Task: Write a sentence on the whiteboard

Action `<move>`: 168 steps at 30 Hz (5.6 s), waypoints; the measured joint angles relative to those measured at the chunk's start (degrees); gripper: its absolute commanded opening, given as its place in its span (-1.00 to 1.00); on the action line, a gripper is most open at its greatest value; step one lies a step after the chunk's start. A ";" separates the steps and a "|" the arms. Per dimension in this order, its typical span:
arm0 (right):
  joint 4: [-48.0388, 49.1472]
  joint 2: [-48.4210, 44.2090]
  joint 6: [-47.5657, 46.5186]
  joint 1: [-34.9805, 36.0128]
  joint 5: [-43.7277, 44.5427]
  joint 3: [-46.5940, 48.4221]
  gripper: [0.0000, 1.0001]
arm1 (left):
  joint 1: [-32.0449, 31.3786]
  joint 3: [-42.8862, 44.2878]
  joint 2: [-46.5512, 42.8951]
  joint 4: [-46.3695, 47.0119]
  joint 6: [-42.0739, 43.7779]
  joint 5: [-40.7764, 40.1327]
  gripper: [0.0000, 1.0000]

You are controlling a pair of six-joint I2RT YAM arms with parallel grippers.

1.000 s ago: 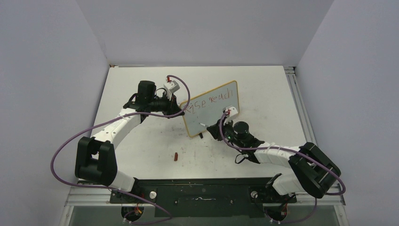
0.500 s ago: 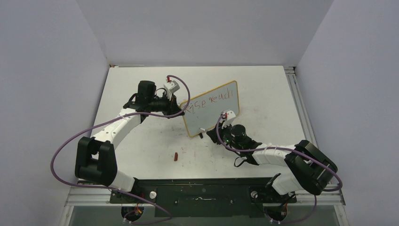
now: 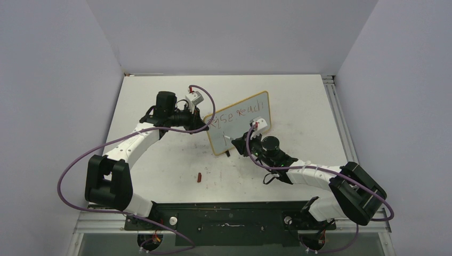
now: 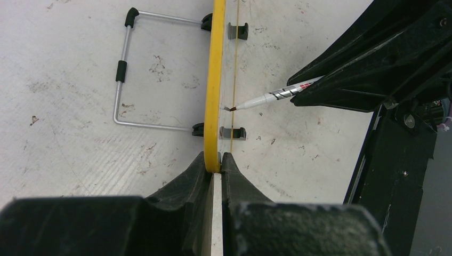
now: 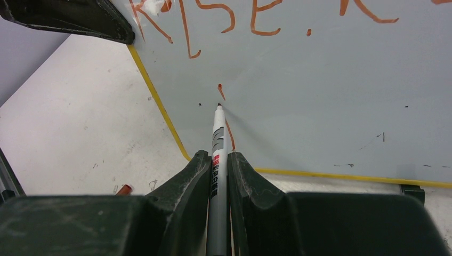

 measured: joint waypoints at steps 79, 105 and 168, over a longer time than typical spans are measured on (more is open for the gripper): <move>-0.37 0.35 -0.63 0.46 1.36 -1.99 -0.89 | -0.02 0.02 0.00 -0.02 0.04 0.00 -1.00; 0.26 -0.50 -0.13 0.39 5.51 -3.98 -0.89 | -0.02 0.00 0.00 -0.07 0.04 -0.02 -1.00; -3.34 -4.28 -2.38 -1.22 5.66 -3.85 -0.89 | -0.35 0.00 -0.33 -0.28 0.20 -0.04 -1.00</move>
